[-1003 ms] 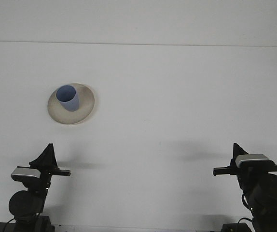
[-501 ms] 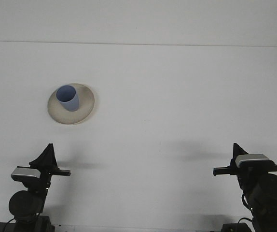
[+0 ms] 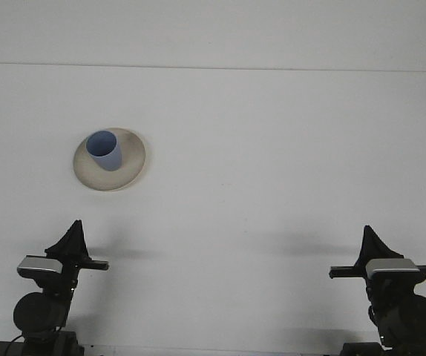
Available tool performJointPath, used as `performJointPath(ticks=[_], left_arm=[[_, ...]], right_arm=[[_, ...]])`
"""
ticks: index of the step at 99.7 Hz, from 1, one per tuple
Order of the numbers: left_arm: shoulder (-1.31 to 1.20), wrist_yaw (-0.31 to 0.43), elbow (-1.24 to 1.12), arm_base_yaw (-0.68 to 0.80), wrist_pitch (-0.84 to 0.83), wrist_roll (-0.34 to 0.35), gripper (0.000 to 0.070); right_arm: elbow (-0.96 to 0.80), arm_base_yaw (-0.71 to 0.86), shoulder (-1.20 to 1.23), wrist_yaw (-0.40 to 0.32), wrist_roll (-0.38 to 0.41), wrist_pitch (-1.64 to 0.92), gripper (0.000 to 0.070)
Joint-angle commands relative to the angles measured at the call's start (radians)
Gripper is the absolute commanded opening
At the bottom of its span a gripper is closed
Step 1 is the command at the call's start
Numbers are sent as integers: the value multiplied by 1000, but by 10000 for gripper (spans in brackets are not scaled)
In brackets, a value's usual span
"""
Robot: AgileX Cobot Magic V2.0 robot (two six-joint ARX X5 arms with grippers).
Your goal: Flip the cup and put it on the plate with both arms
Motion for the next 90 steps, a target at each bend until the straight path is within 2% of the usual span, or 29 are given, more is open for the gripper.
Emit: performJointPath(ticks=[1,19,42,90], left_arm=[[-2,-5,-19,1,12,3,11],[-2,-5,-19,1,12,3,11],[-1,-5,-19,1,12,3,11],[-1,-5,-19,1,14,4,11]], right_arm=[[-55,0,-45,0,0,58,0],[-222,0,-182,0,1,185,0],[-349,-5,-179,1,1,354,0],[-402,-5,-179,19,0,420,0]])
